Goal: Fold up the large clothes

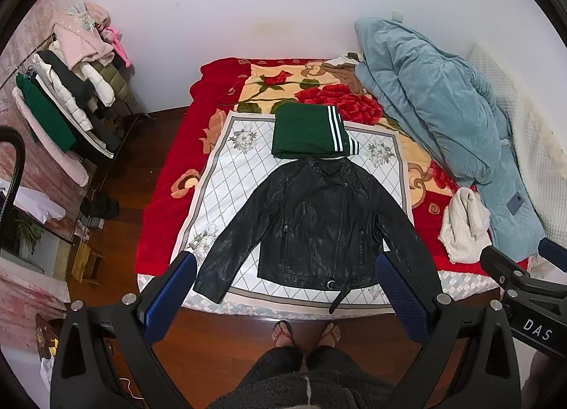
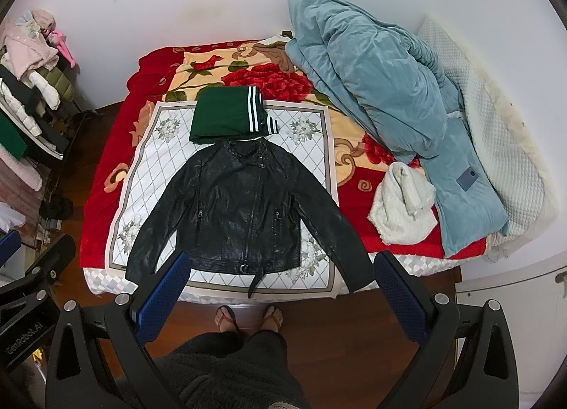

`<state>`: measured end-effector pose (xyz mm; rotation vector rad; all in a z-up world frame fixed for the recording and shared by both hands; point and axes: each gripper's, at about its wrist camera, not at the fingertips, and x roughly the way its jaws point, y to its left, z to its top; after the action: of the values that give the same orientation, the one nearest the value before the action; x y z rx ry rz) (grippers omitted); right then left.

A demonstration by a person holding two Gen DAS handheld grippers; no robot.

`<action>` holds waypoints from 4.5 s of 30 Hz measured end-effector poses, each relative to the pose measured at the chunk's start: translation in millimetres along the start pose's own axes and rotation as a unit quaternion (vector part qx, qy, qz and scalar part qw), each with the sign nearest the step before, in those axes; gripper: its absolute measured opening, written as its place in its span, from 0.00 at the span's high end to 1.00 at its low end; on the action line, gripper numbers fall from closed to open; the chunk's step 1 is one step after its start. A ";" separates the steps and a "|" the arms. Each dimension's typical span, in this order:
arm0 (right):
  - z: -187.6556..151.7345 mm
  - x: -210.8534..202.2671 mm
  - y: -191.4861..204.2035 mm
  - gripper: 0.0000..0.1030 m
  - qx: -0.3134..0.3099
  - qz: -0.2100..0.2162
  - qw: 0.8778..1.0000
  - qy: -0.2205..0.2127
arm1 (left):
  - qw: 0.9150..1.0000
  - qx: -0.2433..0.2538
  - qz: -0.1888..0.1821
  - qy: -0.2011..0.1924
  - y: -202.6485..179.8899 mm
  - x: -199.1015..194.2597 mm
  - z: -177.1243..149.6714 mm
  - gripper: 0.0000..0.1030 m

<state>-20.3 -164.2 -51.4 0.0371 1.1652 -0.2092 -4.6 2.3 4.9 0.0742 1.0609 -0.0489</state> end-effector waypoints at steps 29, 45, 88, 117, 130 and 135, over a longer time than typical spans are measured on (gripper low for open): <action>-0.5 3.5 8.4 0.00 0.001 0.000 1.000 0.003 | 1.000 -0.004 -0.006 0.007 2.5 6.6 -4.9 0.00; 1.8 6.7 8.2 0.00 0.002 0.002 1.000 0.002 | 1.000 -0.004 -0.003 0.005 0.5 9.1 -0.7 0.00; -22.3 226.8 -108.5 0.36 0.283 0.045 0.955 0.081 | 0.996 0.043 0.079 -0.012 -10.7 198.0 22.6 0.00; -310.1 669.9 -290.6 0.32 0.759 0.165 0.629 -0.019 | 0.972 0.144 0.060 0.173 -225.8 559.0 -83.7 0.00; -249.7 617.9 -294.9 0.93 0.760 0.119 0.624 -0.135 | 0.980 0.119 0.051 0.153 -225.2 568.5 -63.8 0.00; -149.8 564.2 -295.7 0.94 0.685 0.125 0.698 -0.164 | 0.985 0.076 0.048 0.149 -195.4 563.2 -45.2 0.00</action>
<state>2.6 -514.8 -603.4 1.4265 0.3997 -0.7768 215.7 -191.1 -516.2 0.2773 1.3500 -0.0312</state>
